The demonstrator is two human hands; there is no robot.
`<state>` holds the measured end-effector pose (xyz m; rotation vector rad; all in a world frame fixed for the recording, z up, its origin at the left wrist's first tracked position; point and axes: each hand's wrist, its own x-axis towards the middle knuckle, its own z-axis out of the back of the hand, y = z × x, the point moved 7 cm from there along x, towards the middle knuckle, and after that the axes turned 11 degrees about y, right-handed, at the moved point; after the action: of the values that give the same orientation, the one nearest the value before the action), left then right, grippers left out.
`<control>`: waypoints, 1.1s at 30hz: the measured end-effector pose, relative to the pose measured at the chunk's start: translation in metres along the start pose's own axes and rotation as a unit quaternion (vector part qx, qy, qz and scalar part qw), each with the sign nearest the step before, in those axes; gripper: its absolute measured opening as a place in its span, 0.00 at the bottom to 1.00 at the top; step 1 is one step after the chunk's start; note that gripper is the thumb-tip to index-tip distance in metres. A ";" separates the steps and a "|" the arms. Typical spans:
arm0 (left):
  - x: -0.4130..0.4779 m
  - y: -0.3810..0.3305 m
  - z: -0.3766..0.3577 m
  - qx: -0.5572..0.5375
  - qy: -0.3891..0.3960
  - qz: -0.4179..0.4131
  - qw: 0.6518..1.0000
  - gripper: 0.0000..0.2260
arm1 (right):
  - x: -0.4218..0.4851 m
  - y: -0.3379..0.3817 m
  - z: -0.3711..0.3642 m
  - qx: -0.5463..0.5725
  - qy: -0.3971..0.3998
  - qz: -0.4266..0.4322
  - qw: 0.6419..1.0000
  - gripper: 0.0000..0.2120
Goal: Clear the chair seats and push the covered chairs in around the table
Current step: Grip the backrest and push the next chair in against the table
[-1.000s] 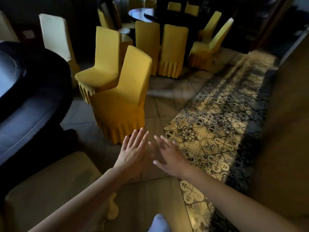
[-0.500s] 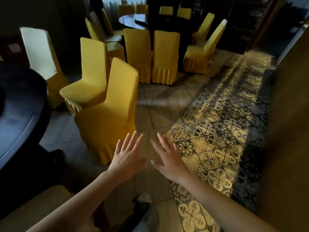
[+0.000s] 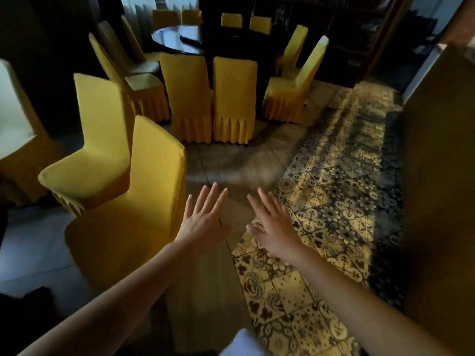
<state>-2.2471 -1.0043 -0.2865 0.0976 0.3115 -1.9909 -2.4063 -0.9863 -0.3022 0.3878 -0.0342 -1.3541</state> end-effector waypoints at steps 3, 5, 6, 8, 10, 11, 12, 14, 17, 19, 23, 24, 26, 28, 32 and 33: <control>0.036 0.013 -0.001 0.018 0.012 -0.001 1.000 0.36 | 0.041 -0.012 0.009 0.026 0.001 0.009 1.000 0.32; 0.065 0.027 -0.002 0.004 0.019 0.019 1.000 0.36 | 0.073 -0.018 0.018 0.036 -0.006 0.016 0.999 0.32; 0.080 0.033 0.000 -0.007 0.020 0.030 0.999 0.37 | 0.090 -0.022 0.022 0.035 -0.003 0.020 0.999 0.32; 0.115 0.043 0.003 -0.019 0.022 0.044 0.999 0.37 | 0.130 -0.031 0.027 0.031 0.010 0.037 0.999 0.31; 0.153 0.053 0.007 -0.018 0.026 0.062 0.998 0.38 | 0.174 -0.043 0.032 0.024 0.022 0.051 0.998 0.32; 0.172 0.058 0.010 -0.018 0.030 0.071 0.997 0.38 | 0.198 -0.049 0.037 0.020 0.029 0.056 0.998 0.32; 0.190 0.062 0.012 -0.022 0.032 0.080 0.996 0.38 | 0.220 -0.055 0.042 0.017 0.039 0.059 0.997 0.32; 0.225 0.074 0.020 -0.035 0.028 0.104 0.994 0.38 | 0.266 -0.064 0.051 0.009 0.058 0.072 0.996 0.32; 0.271 0.099 0.040 -0.033 0.018 0.146 0.988 0.37 | 0.327 -0.064 0.067 -0.018 0.091 0.116 0.989 0.33; 0.296 0.119 0.055 -0.053 -0.010 0.185 0.981 0.36 | 0.372 -0.061 0.077 -0.031 0.104 0.157 0.982 0.39; 0.314 0.157 0.069 -0.092 -0.015 0.245 0.965 0.34 | 0.454 -0.037 0.086 -0.053 0.134 0.212 0.967 0.33; 0.314 0.170 0.068 -0.101 -0.016 0.263 0.959 0.35 | 0.468 -0.023 0.086 -0.056 0.138 0.233 0.961 0.32; 0.317 0.202 0.067 -0.108 -0.002 0.300 0.948 0.36 | 0.493 0.005 0.083 -0.061 0.149 0.277 0.947 0.32; 0.324 0.239 0.064 -0.119 0.017 0.331 0.936 0.37 | 0.519 0.032 0.079 -0.068 0.151 0.318 0.933 0.33; 0.354 0.301 0.054 -0.144 0.054 0.357 0.921 0.40 | 0.573 0.066 0.069 -0.071 0.159 0.338 0.925 0.34; 0.360 0.312 0.051 -0.150 0.052 0.368 0.916 0.42 | 0.581 0.071 0.066 -0.072 0.166 0.341 0.922 0.33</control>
<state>-2.1170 -1.4577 -0.3665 0.1052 0.5546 -1.1766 -2.2252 -1.5461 -0.3347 0.4247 0.1956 -0.5850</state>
